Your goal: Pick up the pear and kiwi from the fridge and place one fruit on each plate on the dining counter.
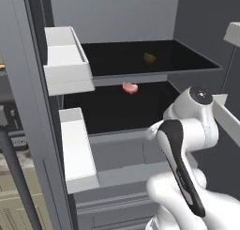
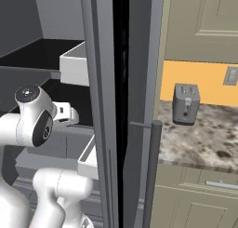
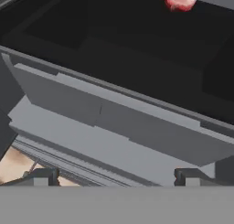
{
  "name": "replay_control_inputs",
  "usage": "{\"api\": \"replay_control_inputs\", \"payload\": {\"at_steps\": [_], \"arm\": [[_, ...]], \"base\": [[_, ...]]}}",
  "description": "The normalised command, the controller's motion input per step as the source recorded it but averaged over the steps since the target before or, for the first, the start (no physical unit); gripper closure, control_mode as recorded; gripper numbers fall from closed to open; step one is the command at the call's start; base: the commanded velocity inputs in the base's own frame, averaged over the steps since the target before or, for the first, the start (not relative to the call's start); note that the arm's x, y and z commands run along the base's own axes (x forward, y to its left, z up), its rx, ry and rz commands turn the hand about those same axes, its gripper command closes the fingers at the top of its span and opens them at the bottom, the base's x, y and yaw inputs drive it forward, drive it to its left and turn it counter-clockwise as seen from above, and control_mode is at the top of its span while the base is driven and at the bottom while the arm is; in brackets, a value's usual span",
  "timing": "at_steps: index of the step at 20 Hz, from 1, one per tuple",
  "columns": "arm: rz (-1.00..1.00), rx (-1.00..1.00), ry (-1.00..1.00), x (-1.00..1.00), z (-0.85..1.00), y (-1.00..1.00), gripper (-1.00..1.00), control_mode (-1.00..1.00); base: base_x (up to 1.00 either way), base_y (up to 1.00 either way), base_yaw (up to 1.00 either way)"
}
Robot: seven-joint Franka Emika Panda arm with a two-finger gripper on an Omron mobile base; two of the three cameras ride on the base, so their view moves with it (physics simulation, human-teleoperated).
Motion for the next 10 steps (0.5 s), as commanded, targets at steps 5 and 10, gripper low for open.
{"api": "replay_control_inputs", "payload": {"at_steps": [5, 10], "arm": [[0.00, 0.00, -0.17, 0.37, 0.62, 0.00, -1.00, -1.00], [-0.06, 0.00, -0.15, 0.20, 0.41, 0.00, -1.00, -1.00]], "base": [[0.00, 0.00, 0.00], [0.00, 0.00, 0.00]]}}
